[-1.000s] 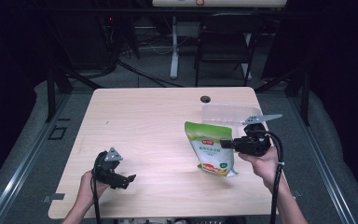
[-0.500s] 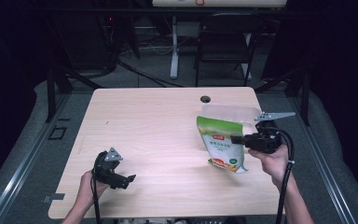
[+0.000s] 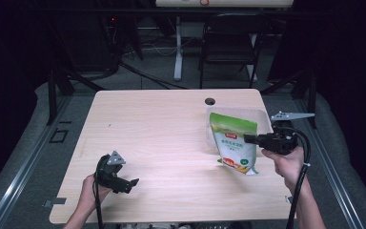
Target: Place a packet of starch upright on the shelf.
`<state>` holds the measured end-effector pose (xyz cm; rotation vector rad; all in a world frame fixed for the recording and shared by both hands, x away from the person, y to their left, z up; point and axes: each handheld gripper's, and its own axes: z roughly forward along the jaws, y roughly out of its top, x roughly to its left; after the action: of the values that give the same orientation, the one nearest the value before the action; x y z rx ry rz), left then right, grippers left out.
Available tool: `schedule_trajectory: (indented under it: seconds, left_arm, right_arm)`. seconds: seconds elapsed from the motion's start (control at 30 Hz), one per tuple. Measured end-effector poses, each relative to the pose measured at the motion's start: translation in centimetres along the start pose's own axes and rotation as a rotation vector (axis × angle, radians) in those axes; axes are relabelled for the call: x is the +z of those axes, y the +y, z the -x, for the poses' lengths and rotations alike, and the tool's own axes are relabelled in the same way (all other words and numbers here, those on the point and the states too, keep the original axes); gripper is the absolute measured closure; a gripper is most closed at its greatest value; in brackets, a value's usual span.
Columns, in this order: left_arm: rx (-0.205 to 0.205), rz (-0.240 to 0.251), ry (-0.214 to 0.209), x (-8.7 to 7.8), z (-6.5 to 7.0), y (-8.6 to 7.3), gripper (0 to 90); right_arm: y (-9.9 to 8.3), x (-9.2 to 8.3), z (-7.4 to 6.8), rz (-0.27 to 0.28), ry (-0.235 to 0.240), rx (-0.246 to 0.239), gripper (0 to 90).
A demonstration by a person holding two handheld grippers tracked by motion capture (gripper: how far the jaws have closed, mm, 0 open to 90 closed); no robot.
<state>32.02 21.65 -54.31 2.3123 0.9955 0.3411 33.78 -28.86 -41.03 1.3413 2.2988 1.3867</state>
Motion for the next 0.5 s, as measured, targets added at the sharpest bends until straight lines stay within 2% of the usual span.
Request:
schedule_trajectory:
  seconds: [0.5]
  left_arm:
    - [0.004, 0.0, -0.001, 0.0, 0.0, 0.1, 0.5]
  right_arm:
    - [0.5, -1.6, 0.5, 0.043, -0.034, 0.007, 90.0]
